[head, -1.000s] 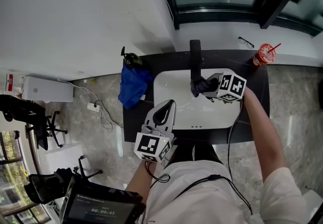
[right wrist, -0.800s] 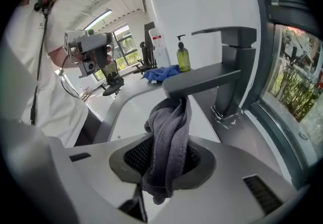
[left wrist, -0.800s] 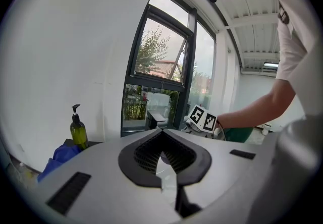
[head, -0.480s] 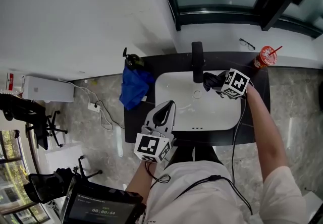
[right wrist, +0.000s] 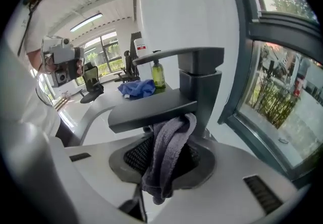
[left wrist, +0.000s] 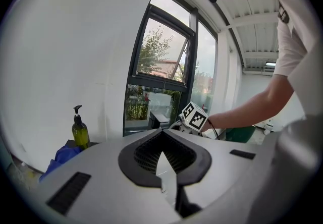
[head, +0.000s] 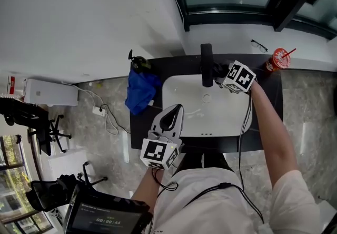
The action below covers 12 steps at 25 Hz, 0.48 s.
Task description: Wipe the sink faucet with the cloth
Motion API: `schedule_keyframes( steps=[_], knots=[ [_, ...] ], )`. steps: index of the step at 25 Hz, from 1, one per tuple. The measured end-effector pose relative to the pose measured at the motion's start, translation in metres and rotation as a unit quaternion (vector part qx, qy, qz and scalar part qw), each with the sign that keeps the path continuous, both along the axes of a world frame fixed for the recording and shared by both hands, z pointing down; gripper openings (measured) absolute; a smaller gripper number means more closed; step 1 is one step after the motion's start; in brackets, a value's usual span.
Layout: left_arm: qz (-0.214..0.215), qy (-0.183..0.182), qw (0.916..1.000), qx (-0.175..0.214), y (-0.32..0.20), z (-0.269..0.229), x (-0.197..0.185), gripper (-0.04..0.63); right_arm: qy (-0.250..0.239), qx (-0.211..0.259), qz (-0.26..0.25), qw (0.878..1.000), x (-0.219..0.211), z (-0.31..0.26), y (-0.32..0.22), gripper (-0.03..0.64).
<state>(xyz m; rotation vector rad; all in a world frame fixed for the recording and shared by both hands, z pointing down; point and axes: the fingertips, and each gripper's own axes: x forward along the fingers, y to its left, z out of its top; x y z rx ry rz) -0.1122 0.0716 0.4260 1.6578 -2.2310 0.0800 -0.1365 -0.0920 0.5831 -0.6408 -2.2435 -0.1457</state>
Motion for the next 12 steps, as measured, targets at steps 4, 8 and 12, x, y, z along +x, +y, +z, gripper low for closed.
schedule_keyframes(
  steps=[4,8,12],
  knots=[
    [-0.002,0.001,1.0,-0.001,0.003,0.001,-0.001,-0.008,-0.017,0.004,-0.019,1.0,0.005,-0.005,0.006,0.098],
    [0.0,0.002,1.0,-0.001,0.002,0.001,0.001,-0.008,-0.015,0.005,-0.041,0.999,0.021,-0.007,0.015,0.098],
    [0.005,0.002,1.0,0.002,-0.001,0.0,0.003,-0.008,-0.005,0.001,-0.059,0.998,0.038,-0.004,0.03,0.097]
  ],
)
